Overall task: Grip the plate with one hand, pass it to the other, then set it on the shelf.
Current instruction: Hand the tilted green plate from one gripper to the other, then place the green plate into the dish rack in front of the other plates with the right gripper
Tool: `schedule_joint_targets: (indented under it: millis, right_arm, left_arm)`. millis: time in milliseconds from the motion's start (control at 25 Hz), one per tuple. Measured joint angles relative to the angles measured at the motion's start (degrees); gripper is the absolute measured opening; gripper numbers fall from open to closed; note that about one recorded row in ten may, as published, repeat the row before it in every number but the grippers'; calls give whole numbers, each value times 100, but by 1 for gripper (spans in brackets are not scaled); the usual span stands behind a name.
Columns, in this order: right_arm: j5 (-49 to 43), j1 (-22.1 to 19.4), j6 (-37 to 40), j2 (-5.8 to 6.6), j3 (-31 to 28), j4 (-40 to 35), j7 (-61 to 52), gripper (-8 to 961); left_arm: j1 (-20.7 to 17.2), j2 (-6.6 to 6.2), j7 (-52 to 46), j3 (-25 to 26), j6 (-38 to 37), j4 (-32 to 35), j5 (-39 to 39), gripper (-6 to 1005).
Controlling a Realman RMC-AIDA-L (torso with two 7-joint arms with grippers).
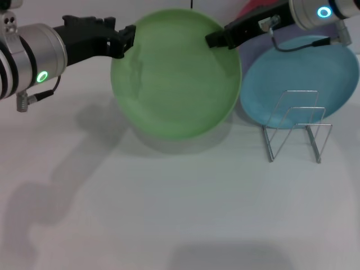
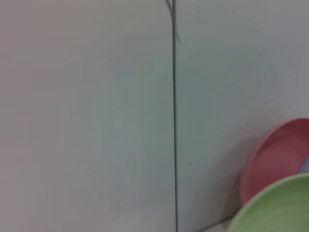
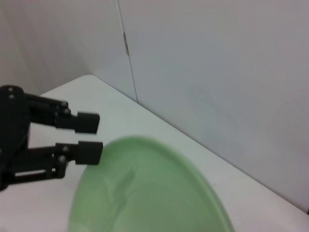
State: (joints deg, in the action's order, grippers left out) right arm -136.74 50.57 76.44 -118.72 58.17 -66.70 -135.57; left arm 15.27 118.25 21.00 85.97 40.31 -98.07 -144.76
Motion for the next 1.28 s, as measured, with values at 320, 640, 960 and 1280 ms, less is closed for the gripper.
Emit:
schedule_joint_targets:
  millis: [320, 640, 960, 1280]
  right_arm:
    - [-34, -223, 290, 9, 52, -603, -162, 84]
    - [-306, -524, 848, 58, -16, -1709, 212, 79]
    - [-688, -709, 1553, 4, -342, -2960, 1515, 79]
    - [-898, -867, 2079, -21, -512, -3713, 2328, 80]
  left_arm:
    - [-256, -3, 93, 34, -170, -266, -26, 531]
    - [-842, 0, 303, -161, -1569, -129, -44, 738]
    - [-1423, 6, 485, -828, -3358, 333, -29, 863]
    - [-1461, 21, 409, -1340, -4083, 1136, 78, 861]
